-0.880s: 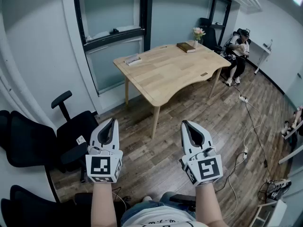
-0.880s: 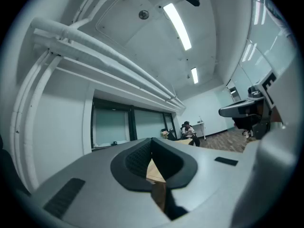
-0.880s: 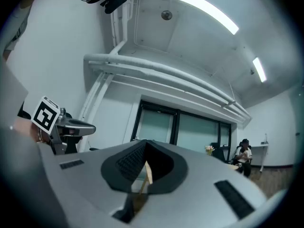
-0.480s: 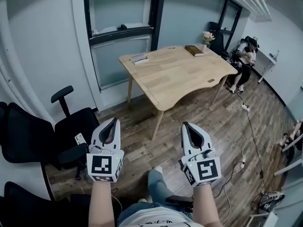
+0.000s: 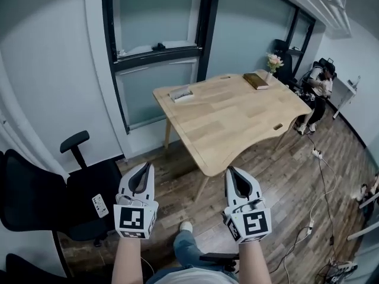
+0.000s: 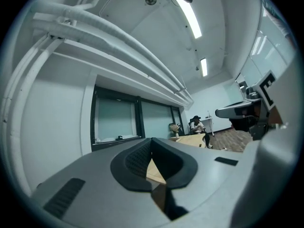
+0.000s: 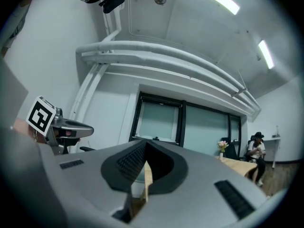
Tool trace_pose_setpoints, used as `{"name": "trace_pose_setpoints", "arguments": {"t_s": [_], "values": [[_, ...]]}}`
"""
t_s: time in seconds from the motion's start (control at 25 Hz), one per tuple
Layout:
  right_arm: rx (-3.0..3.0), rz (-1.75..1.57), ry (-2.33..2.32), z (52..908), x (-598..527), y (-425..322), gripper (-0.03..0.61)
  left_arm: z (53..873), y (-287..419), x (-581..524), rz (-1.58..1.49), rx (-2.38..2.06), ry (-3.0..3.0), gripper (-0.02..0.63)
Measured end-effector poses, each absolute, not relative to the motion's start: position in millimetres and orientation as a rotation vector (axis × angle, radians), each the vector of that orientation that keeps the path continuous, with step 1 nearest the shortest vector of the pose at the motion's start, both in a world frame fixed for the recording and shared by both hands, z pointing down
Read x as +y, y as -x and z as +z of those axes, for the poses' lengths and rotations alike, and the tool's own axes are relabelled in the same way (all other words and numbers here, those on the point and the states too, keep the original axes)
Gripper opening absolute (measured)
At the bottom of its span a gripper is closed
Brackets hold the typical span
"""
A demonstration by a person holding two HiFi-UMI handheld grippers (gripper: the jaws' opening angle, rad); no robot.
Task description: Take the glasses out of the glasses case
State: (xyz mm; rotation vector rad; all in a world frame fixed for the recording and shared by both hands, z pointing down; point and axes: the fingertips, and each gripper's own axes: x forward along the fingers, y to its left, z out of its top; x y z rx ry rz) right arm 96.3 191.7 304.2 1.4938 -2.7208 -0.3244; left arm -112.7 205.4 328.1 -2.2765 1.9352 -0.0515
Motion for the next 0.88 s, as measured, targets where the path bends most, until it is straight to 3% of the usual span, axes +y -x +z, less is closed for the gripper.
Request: {"name": "trace_pose_setpoints", "arguments": {"t_s": [0.36,0.88], "values": [[-2.719,-0.327,-1.490,297,18,-80,0.011,316,122,27,-0.069,1.911,2.280,0.017],[-2.552,-0.168,-1.602,350,-139,-77,0.011,351,146,-168,-0.157,1.816,2.436,0.017]]}}
